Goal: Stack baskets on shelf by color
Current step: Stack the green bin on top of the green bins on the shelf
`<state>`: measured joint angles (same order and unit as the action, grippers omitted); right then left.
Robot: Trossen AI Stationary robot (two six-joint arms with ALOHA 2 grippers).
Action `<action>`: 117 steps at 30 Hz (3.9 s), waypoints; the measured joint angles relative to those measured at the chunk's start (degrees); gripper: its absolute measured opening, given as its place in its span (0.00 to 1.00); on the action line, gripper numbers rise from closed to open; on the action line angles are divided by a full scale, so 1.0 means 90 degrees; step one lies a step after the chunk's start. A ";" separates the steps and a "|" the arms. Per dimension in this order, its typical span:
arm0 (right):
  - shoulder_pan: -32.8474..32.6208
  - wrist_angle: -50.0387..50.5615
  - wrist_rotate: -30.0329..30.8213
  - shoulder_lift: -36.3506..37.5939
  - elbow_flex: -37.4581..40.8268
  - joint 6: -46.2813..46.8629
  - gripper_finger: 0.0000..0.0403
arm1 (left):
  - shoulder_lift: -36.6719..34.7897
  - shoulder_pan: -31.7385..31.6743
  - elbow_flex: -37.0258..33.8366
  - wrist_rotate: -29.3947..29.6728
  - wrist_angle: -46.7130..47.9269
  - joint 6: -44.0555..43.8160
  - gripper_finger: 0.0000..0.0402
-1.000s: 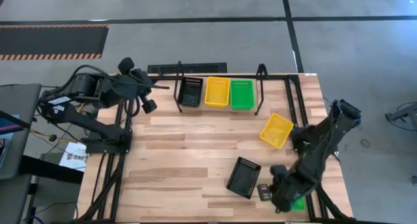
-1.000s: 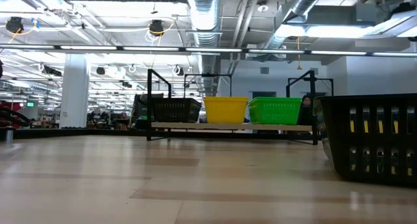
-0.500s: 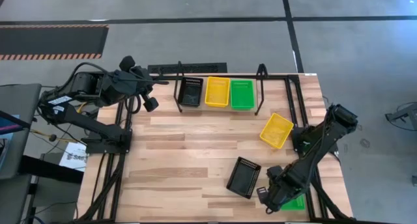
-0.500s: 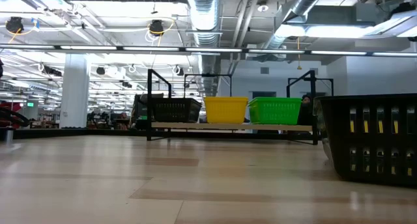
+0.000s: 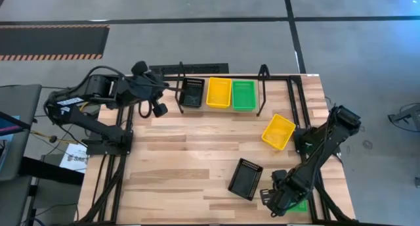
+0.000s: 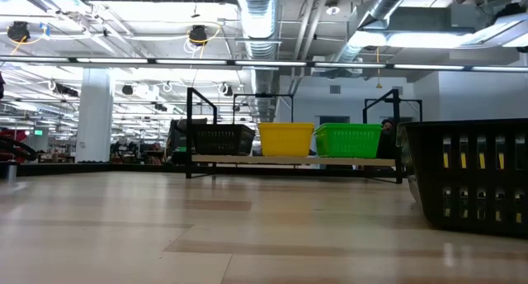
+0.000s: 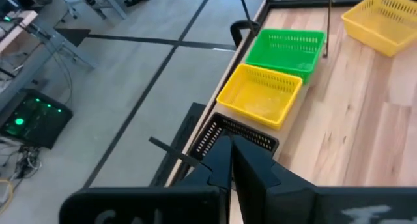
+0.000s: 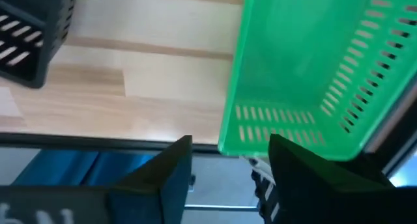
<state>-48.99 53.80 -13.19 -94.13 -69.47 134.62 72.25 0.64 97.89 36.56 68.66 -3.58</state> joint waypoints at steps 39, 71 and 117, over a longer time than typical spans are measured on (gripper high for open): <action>0.0303 -0.1434 0.0104 0.0002 0.1436 -0.0189 0.02 | -0.0170 0.0000 -0.0002 0.0092 -0.0002 0.0148 0.00; 0.4624 0.3316 0.5200 0.0362 -0.4757 -0.8630 0.01 | -0.0170 0.0002 -0.0002 -0.0487 0.0335 0.0085 0.00; 0.8386 0.3524 0.1602 -0.1843 -0.4736 -0.9659 0.01 | -0.0168 0.0002 -0.0002 -0.0891 0.0334 0.0399 0.00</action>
<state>26.48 85.51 1.23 -110.72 -112.09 47.68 70.74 0.67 97.86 28.55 71.67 0.02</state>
